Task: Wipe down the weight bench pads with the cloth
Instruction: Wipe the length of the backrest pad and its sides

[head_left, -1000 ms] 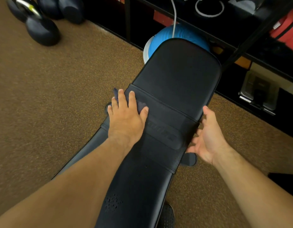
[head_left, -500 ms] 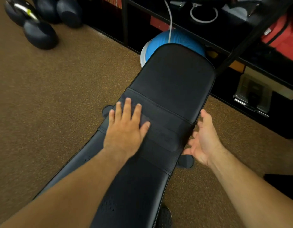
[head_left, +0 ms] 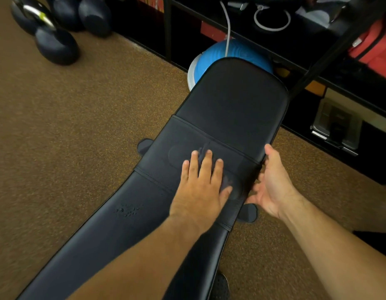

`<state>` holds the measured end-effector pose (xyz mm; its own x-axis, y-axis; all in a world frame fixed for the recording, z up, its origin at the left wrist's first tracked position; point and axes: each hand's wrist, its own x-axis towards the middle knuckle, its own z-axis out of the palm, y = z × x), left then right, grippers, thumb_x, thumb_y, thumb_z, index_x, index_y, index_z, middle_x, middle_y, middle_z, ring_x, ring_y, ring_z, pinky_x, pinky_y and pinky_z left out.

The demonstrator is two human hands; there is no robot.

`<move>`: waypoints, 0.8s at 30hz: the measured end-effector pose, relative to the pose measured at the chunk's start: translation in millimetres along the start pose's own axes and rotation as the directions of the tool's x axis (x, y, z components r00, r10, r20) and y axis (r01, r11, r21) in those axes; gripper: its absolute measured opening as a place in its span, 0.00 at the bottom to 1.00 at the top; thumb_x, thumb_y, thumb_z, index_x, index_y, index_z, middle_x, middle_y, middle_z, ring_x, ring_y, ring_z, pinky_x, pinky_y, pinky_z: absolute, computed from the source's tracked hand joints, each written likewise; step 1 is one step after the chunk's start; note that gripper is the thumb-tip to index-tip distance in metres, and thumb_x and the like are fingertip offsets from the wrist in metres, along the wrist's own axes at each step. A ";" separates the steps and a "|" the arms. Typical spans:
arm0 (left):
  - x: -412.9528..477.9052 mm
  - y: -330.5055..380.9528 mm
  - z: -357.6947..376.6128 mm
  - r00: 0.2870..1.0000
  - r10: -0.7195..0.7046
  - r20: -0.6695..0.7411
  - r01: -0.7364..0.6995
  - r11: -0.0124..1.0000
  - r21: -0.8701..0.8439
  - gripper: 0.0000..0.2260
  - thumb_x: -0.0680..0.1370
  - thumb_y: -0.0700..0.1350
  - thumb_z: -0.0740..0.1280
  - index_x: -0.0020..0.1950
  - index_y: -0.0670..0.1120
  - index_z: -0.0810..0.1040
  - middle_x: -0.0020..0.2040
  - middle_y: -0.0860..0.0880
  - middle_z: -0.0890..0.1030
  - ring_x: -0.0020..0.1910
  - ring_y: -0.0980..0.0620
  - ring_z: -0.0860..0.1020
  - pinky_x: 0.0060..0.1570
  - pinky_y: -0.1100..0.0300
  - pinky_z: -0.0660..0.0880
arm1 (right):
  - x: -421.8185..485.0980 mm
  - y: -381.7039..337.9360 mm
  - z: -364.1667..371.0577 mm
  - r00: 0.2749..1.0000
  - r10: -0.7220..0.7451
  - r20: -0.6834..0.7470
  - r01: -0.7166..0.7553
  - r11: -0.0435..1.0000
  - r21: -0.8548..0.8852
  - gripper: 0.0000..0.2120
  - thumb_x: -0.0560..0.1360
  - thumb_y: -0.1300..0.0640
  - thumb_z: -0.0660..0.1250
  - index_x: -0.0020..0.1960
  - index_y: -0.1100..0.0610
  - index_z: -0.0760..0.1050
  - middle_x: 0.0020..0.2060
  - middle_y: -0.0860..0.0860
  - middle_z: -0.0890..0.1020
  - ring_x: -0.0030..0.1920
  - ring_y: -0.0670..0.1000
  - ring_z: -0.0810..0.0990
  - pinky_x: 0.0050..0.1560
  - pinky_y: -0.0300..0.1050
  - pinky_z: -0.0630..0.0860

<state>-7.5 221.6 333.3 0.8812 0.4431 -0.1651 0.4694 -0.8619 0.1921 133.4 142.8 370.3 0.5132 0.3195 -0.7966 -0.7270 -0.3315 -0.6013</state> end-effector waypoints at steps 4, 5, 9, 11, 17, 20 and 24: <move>14.4 -57.7 -11.5 0.996 -0.048 -0.074 0.050 0.998 0.024 0.30 0.81 0.60 0.45 0.80 0.46 0.51 0.80 0.42 0.50 0.78 0.39 0.50 0.75 0.44 0.51 | 0.5 0.5 0.4 1.000 -0.001 -0.012 0.001 1.000 0.000 0.24 0.78 0.32 0.53 0.68 0.42 0.68 0.68 0.53 0.74 0.64 0.61 0.74 0.60 0.75 0.67; 19.9 -70.4 -13.4 0.992 -0.102 -0.069 0.102 0.995 0.004 0.30 0.81 0.60 0.45 0.80 0.46 0.51 0.80 0.42 0.50 0.78 0.39 0.50 0.75 0.45 0.52 | 0.7 0.5 0.4 1.000 -0.003 -0.010 0.003 1.000 0.006 0.23 0.78 0.33 0.53 0.67 0.41 0.68 0.68 0.53 0.74 0.65 0.61 0.74 0.60 0.75 0.67; 37.2 -89.2 -14.0 0.981 -0.153 -0.123 0.147 0.988 -0.053 0.30 0.81 0.61 0.46 0.77 0.43 0.60 0.77 0.41 0.59 0.74 0.38 0.62 0.72 0.45 0.61 | 4.4 2.6 0.4 1.000 0.004 -0.022 -0.004 1.000 0.007 0.26 0.77 0.32 0.55 0.71 0.43 0.67 0.69 0.52 0.73 0.67 0.60 0.72 0.61 0.76 0.67; 42.2 -89.7 -13.8 0.972 -0.174 -0.159 0.163 0.983 -0.079 0.29 0.81 0.59 0.47 0.75 0.42 0.63 0.75 0.40 0.63 0.72 0.38 0.65 0.71 0.46 0.62 | 6.1 3.1 0.3 0.999 0.017 -0.032 -0.017 1.000 -0.001 0.30 0.76 0.31 0.55 0.73 0.44 0.66 0.70 0.53 0.73 0.67 0.60 0.72 0.60 0.76 0.66; 48.3 -78.4 -21.0 0.906 -0.384 -0.178 0.335 0.908 -0.250 0.26 0.82 0.58 0.54 0.74 0.43 0.63 0.72 0.41 0.66 0.67 0.40 0.68 0.66 0.49 0.67 | 3.3 3.7 -1.1 1.000 0.010 -0.021 -0.010 1.000 -0.002 0.30 0.76 0.31 0.55 0.74 0.44 0.65 0.70 0.53 0.72 0.67 0.61 0.72 0.57 0.73 0.71; 22.5 -69.5 -10.5 0.899 -0.373 -0.228 0.344 0.926 -0.157 0.26 0.82 0.57 0.52 0.73 0.40 0.64 0.72 0.38 0.67 0.69 0.39 0.68 0.69 0.47 0.65 | 2.6 6.1 -0.4 1.000 0.007 -0.027 -0.007 1.000 0.008 0.30 0.76 0.31 0.56 0.74 0.44 0.65 0.71 0.53 0.71 0.68 0.60 0.71 0.57 0.73 0.71; 10.1 -67.5 -1.6 0.885 -0.405 -0.229 0.378 0.913 -0.152 0.26 0.82 0.56 0.52 0.72 0.39 0.65 0.71 0.36 0.67 0.69 0.37 0.67 0.70 0.44 0.63 | 2.5 5.7 2.0 0.999 0.021 -0.031 -0.021 1.000 0.009 0.31 0.75 0.31 0.56 0.73 0.46 0.67 0.70 0.52 0.73 0.68 0.60 0.72 0.59 0.75 0.69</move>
<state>-30.2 284.6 320.2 0.6030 0.7977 -0.0027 0.7707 -0.5817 0.2601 129.7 143.4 365.0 0.5119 0.2847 -0.8105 -0.7416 -0.3297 -0.5842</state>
